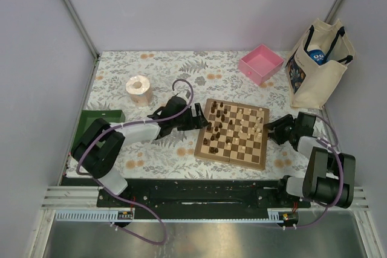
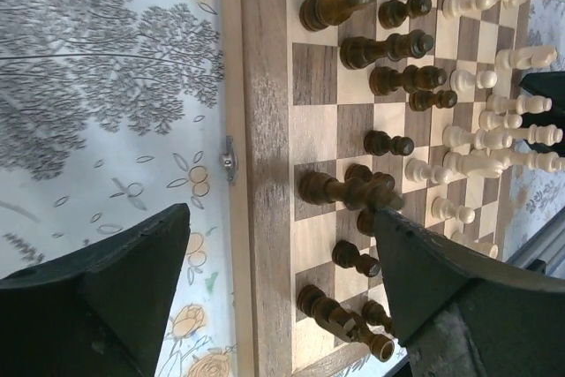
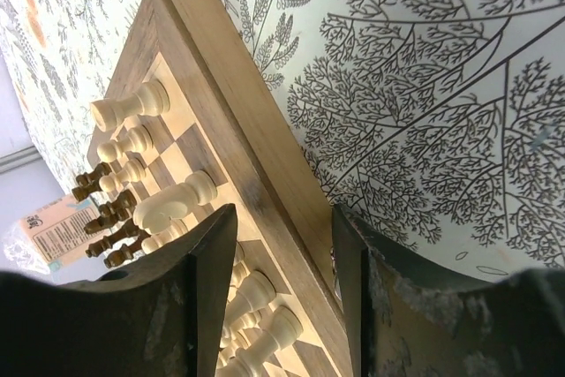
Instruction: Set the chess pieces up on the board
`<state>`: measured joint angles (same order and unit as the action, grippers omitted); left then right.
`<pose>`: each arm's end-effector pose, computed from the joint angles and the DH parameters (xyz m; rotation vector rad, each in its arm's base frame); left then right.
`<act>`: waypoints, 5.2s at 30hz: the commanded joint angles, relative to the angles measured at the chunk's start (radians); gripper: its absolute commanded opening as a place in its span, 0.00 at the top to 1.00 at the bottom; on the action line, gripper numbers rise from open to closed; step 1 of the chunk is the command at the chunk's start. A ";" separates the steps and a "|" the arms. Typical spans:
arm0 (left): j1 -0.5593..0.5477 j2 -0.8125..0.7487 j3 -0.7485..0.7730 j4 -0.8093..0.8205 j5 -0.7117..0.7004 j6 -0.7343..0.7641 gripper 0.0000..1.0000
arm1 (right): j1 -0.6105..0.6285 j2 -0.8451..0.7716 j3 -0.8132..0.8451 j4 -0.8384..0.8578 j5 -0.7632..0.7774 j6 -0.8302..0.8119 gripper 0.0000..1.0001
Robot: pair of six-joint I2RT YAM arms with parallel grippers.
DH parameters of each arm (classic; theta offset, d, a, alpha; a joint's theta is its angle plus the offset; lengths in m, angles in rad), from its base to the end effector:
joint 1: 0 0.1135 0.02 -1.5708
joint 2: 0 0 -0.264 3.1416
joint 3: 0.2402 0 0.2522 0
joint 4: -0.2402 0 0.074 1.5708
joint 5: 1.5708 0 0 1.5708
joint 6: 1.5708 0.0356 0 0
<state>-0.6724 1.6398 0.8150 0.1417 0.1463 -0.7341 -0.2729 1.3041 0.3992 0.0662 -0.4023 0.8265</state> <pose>0.2575 -0.2116 0.1688 0.0096 2.4116 -0.8758 0.2159 -0.0460 0.1332 1.1145 2.1849 0.7358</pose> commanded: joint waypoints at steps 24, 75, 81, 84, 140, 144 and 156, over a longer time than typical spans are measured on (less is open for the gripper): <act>0.089 -0.446 -0.154 -0.197 -0.392 0.174 0.01 | 0.190 -0.252 0.647 -0.727 0.101 -0.432 0.32; 0.155 -0.741 0.110 -0.814 -0.608 0.308 0.01 | 0.836 0.603 1.242 -0.867 0.457 -0.521 0.44; 0.157 -0.739 0.112 -0.815 -0.603 0.303 0.01 | 0.847 0.639 1.245 -0.862 0.465 -0.515 0.44; 0.155 -0.747 0.110 -0.815 -0.605 0.306 0.01 | 0.845 0.661 1.253 -0.871 0.471 -0.510 0.48; 0.155 -0.799 0.099 -0.827 -0.614 0.298 0.01 | 0.900 0.598 1.258 -0.905 0.468 -0.521 0.81; 0.157 -0.804 0.098 -0.827 -0.619 0.297 0.01 | 0.914 0.606 1.250 -0.905 0.459 -0.518 0.81; 0.155 -0.796 0.099 -0.827 -0.614 0.297 0.01 | 0.943 0.632 1.244 -0.896 0.464 -0.494 0.80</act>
<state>-0.5224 0.8520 0.9073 -0.7090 -0.4526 -0.4412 0.6613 1.9472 1.6276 -0.8352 0.0444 0.3164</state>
